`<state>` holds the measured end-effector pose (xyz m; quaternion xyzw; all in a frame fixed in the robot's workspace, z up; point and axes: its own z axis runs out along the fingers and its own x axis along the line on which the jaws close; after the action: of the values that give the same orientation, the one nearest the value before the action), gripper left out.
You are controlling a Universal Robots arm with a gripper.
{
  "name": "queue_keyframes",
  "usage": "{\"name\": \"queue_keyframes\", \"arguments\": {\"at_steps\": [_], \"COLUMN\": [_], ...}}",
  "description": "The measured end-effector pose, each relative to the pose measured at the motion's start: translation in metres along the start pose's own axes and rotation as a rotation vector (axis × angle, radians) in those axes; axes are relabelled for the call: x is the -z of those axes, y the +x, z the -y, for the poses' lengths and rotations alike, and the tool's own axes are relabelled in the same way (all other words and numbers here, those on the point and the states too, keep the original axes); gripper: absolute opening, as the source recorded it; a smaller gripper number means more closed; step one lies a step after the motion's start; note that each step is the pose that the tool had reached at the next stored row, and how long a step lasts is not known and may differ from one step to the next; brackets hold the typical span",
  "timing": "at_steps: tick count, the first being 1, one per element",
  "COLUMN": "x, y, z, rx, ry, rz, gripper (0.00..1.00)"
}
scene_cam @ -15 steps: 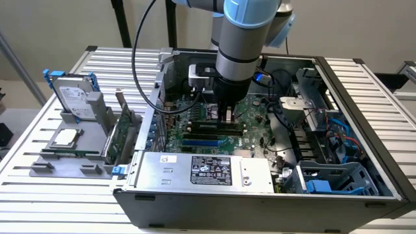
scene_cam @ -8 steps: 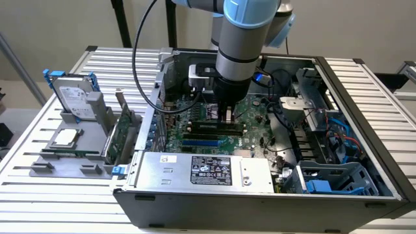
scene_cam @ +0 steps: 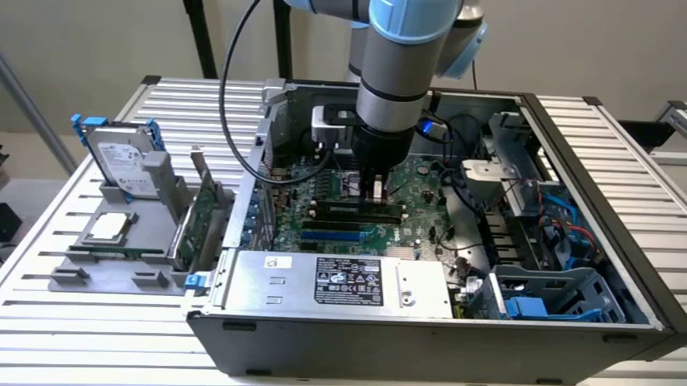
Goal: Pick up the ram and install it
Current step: 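Insert the ram into the slot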
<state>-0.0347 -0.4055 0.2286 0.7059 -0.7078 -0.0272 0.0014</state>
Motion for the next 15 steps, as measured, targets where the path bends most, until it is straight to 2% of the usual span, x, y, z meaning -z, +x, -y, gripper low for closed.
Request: {"name": "queue_keyframes", "arguments": {"at_steps": [3,15], "x": [-0.0001,-0.0017], "y": [-0.0009,-0.0027], "z": [0.0,0.0001], "rx": [0.0,0.0], "ry": [0.0,0.0], "rz": [-0.004,-0.0112], "gripper": [0.0,0.0]}}
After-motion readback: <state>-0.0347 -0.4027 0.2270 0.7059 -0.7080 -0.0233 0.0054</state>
